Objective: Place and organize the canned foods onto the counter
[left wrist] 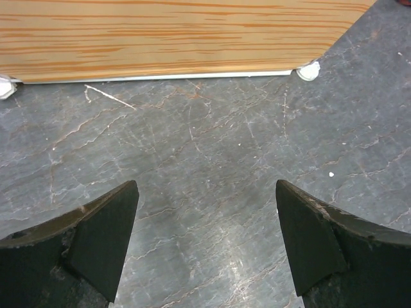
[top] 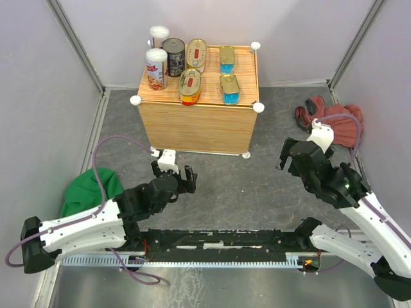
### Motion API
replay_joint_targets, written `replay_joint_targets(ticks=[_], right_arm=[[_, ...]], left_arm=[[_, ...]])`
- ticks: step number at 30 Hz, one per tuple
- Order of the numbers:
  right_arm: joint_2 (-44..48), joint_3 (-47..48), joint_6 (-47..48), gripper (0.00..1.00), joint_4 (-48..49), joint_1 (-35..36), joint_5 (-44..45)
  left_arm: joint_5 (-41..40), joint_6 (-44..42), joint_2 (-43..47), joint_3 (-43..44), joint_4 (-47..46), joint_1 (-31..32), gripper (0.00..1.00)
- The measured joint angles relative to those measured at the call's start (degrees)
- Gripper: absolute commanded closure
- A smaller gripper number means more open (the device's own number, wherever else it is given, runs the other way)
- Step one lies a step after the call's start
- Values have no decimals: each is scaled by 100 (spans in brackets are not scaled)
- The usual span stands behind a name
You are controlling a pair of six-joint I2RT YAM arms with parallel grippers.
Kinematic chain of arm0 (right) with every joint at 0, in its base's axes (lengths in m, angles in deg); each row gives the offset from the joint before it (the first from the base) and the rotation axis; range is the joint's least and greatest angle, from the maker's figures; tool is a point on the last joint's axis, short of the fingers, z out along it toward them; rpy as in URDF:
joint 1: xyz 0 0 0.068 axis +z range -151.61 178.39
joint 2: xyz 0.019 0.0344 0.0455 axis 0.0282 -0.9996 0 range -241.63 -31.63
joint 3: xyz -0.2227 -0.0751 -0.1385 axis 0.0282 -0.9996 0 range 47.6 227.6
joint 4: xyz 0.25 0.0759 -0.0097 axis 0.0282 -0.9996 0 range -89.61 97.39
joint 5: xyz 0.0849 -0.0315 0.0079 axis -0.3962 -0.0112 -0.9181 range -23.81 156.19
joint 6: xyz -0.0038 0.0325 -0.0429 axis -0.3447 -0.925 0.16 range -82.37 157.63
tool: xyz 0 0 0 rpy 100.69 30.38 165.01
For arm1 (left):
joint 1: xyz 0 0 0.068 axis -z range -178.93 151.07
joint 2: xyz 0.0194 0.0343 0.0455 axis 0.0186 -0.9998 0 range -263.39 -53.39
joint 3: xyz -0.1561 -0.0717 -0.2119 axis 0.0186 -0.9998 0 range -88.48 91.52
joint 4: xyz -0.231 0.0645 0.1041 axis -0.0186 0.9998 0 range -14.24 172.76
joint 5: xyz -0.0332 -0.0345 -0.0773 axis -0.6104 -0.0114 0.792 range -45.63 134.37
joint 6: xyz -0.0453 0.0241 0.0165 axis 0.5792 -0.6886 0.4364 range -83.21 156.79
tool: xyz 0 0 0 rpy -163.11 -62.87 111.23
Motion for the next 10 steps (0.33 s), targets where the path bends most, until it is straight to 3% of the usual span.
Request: replay_joint_targets(ticks=[10], right_arm=[[269, -260, -350, 1, -249, -9, 306]], left_arm=[[90, -22, 470, -142, -46, -22, 7]])
